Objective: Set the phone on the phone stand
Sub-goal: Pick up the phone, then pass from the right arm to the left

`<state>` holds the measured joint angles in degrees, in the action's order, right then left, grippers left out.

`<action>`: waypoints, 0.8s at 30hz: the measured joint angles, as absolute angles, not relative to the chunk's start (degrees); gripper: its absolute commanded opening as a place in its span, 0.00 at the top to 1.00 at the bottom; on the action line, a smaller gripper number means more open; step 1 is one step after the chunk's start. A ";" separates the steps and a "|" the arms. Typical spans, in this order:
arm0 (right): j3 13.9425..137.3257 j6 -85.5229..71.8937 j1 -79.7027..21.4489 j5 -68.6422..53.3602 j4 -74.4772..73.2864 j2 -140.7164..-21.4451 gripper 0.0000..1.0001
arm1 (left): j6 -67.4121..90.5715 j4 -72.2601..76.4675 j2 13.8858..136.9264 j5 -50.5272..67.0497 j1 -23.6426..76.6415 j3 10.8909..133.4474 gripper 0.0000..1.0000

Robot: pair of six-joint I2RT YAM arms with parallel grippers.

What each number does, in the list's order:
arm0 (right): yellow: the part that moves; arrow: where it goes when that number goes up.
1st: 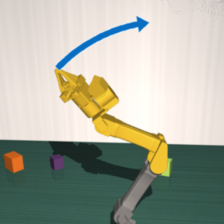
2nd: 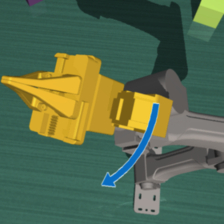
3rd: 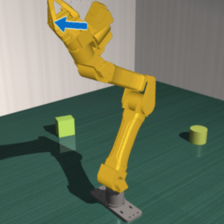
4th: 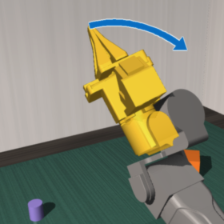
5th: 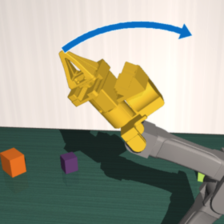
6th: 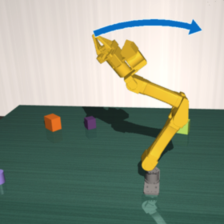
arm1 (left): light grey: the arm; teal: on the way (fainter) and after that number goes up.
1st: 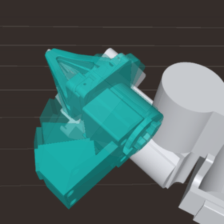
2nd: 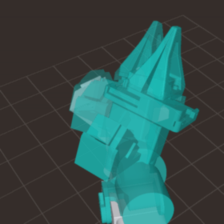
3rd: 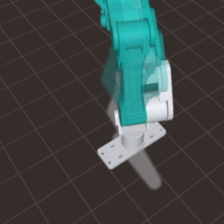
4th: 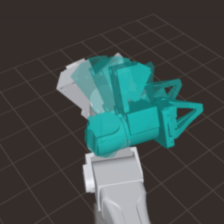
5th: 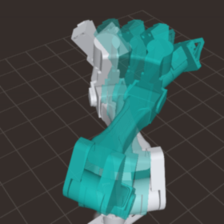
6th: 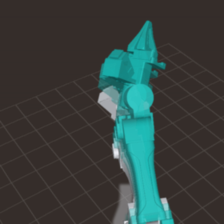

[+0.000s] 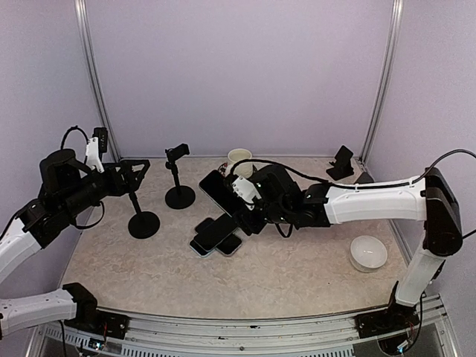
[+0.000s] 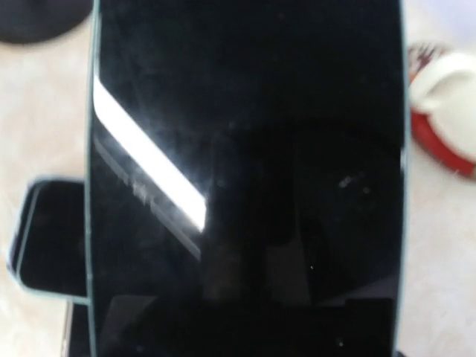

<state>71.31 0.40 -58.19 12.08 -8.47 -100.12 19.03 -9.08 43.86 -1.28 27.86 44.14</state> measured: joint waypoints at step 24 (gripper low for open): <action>58.98 16.80 -68.62 25.39 21.89 -94.32 0.59 | 24.69 -0.03 49.67 13.15 33.69 45.58 0.18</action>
<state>58.98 16.80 -68.62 25.39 21.89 -94.32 24.69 -0.03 49.67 13.15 33.69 45.58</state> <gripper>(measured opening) 0.725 0.818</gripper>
